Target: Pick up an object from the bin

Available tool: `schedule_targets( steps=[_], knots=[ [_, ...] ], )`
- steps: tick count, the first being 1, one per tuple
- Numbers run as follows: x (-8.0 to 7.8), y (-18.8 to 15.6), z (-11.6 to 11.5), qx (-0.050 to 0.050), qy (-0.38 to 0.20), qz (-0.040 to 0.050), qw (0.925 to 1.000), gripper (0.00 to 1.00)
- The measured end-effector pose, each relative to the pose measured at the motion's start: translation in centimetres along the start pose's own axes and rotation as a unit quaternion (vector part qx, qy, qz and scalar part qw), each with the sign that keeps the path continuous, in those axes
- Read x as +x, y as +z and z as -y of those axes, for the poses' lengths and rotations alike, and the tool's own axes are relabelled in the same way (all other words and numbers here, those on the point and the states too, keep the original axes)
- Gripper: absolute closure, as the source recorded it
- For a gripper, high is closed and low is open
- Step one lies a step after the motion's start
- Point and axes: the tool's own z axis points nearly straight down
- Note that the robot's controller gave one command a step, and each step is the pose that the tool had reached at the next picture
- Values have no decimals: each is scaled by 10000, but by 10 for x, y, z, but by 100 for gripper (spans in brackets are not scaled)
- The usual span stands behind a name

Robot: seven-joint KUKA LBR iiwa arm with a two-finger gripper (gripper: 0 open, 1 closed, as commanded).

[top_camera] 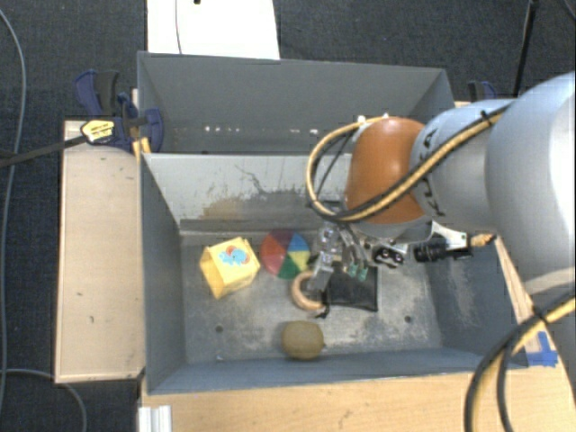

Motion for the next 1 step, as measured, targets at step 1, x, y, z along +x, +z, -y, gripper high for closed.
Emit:
schedule_targets(
  steps=[1],
  knots=[
    [8,-44,2,10,0,-29,10000,100]
  ],
)
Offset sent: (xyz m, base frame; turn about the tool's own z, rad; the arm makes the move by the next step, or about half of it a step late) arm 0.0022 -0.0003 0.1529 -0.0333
